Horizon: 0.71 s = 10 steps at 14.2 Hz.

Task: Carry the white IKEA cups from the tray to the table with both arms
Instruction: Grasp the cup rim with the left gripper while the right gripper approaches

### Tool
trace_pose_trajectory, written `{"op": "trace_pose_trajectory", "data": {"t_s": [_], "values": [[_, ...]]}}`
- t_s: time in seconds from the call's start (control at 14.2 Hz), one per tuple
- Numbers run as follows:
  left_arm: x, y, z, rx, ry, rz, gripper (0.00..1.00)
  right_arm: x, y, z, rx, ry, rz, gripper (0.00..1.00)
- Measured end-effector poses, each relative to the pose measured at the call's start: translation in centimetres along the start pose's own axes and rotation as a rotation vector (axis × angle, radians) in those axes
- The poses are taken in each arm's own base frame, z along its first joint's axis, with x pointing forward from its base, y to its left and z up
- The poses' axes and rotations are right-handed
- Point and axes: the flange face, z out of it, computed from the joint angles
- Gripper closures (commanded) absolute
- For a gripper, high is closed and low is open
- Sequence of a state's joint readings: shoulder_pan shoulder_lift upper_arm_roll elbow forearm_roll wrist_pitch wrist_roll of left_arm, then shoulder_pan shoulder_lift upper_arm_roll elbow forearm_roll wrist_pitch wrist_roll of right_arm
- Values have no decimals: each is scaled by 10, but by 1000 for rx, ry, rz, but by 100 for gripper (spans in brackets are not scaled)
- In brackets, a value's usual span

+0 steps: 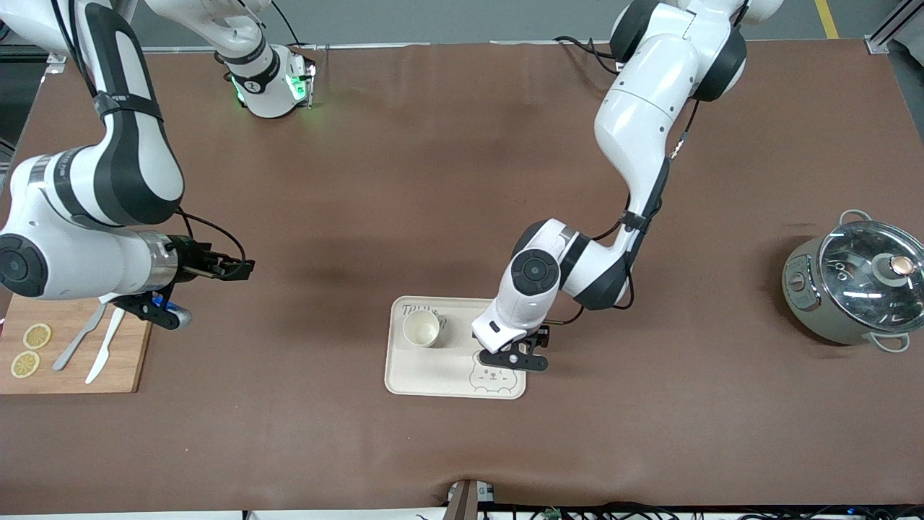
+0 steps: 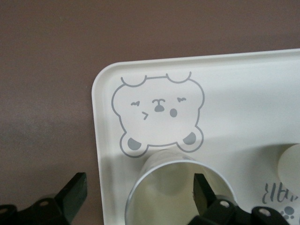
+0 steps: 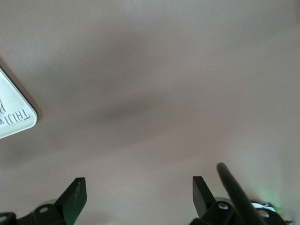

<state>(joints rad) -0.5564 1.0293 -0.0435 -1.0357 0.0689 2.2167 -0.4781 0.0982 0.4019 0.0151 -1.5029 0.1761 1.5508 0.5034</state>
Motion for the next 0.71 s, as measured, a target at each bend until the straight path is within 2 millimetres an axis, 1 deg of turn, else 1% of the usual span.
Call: {"op": "trace_pose_trajectory", "data": {"t_s": [0.14,0.21,0.35,0.56,0.71], "values": [[0,0,0,1,0,0,84,-7,-24,6,1,26,51,0],[0,0,0,1,1,0,100,-11,-38,11,2,39,72,0],[0,-1,0,2,1,-1,100,-15,-57,24,-5,45,102,0],[1,-2,0,4,2,-2,100,-14,-71,35,21,37,150,0],[1,-2,0,3,2,-12,100,-14,-75,37,62,17,189,0]]}}
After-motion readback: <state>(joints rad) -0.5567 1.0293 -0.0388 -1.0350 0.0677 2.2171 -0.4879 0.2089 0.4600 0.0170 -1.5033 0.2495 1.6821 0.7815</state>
